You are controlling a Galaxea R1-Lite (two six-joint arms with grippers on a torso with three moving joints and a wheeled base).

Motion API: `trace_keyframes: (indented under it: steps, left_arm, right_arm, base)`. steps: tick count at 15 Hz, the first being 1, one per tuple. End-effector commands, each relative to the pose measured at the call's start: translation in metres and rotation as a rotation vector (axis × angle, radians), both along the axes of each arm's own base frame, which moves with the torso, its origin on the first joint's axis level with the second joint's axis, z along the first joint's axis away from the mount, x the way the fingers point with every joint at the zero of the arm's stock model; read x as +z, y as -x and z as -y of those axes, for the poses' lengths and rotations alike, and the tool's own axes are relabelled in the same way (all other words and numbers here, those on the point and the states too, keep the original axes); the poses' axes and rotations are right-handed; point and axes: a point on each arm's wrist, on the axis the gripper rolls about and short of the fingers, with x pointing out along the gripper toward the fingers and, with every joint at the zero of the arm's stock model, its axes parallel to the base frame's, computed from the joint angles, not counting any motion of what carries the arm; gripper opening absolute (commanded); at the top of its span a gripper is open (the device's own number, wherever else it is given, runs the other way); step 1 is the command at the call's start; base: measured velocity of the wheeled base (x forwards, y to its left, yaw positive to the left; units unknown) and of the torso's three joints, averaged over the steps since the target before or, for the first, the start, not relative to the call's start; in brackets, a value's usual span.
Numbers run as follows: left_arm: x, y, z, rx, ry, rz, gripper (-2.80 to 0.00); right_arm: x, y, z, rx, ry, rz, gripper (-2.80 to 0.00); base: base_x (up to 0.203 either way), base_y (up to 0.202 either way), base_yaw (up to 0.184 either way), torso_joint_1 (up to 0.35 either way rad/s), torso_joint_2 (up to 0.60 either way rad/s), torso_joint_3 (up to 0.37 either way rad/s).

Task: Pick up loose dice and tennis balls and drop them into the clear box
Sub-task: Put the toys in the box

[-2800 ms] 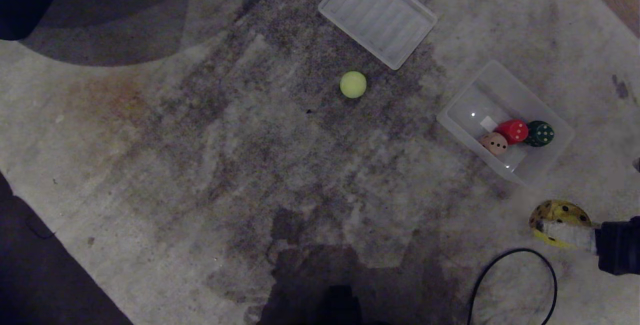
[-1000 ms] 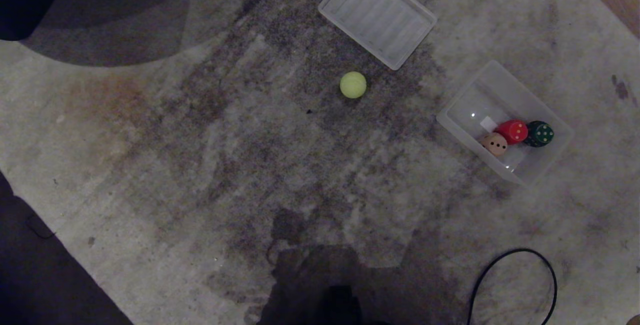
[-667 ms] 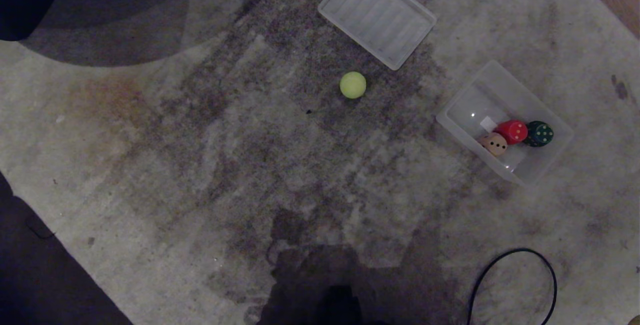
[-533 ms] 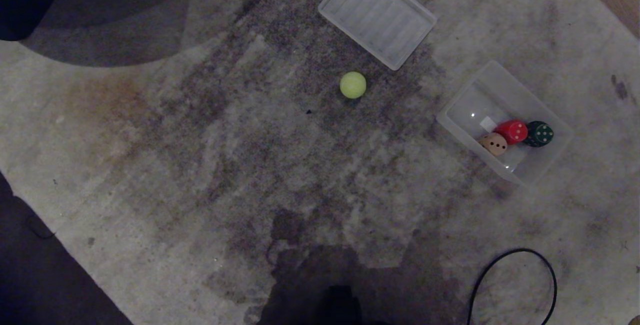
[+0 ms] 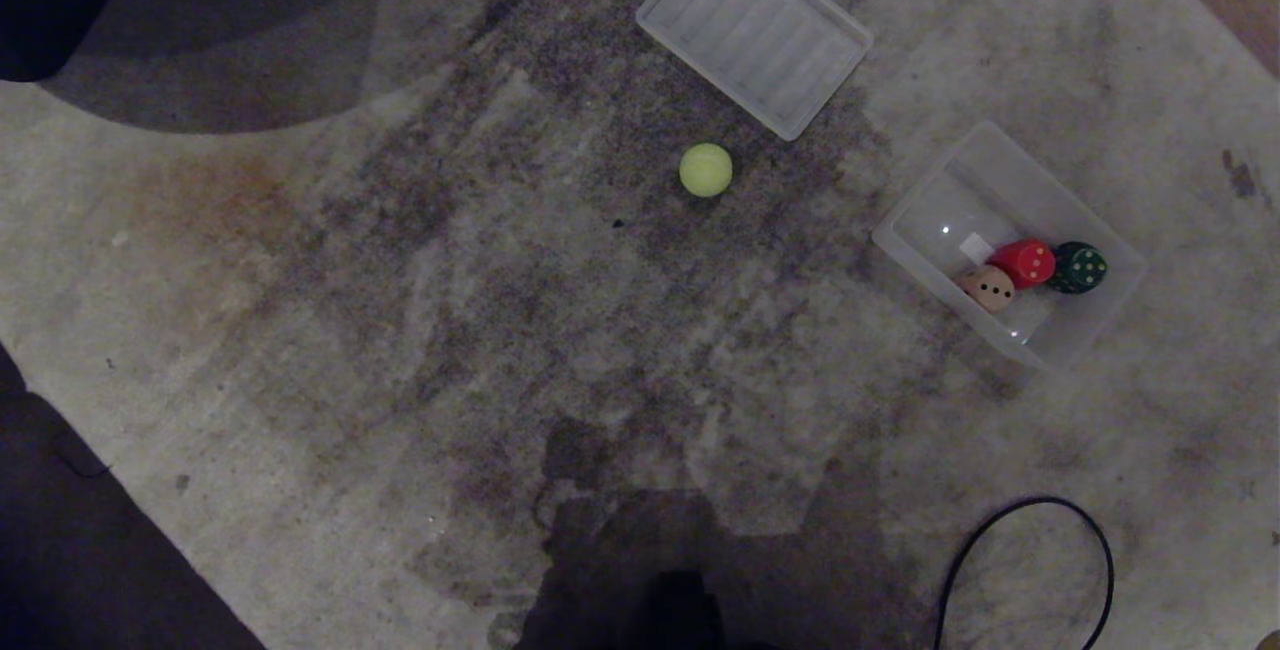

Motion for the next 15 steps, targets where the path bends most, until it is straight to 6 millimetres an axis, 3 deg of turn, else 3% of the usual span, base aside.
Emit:
trace_keyframes:
  steps: [1, 5, 11, 15]
  left_arm:
    - [-0.0004, -0.0002, -0.0001, 0.003, 0.004, -0.003, -2.80]
    - [-0.0004, -0.0002, -0.0001, 0.004, 0.001, -0.003, -2.80]
    - [-0.0004, -0.0002, -0.0001, 0.006, 0.004, -0.003, -2.80]
    - [-0.0004, -0.0002, -0.0001, 0.004, 0.003, -0.003, -2.80]
  right_arm:
    - [0.0001, -0.0002, 0.0000, 0.001, 0.001, -0.004, -2.80]
    - [0.0000, -0.0002, 0.0000, 0.001, -0.002, -0.005, -2.80]
    - [0.0000, -0.0002, 0.0000, 0.001, 0.000, -0.005, -2.80]
    - [0.0000, -0.0002, 0.0000, 0.001, 0.000, -0.005, -2.80]
  base:
    - [0.000, 0.000, 0.000, 0.000, 0.00, 0.000]
    - [0.000, 0.000, 0.000, 0.000, 0.00, 0.000]
    - [0.002, 0.005, -0.126, 0.001, 0.00, 0.005]
    - [0.000, 0.000, 0.000, 0.000, 0.00, 0.000]
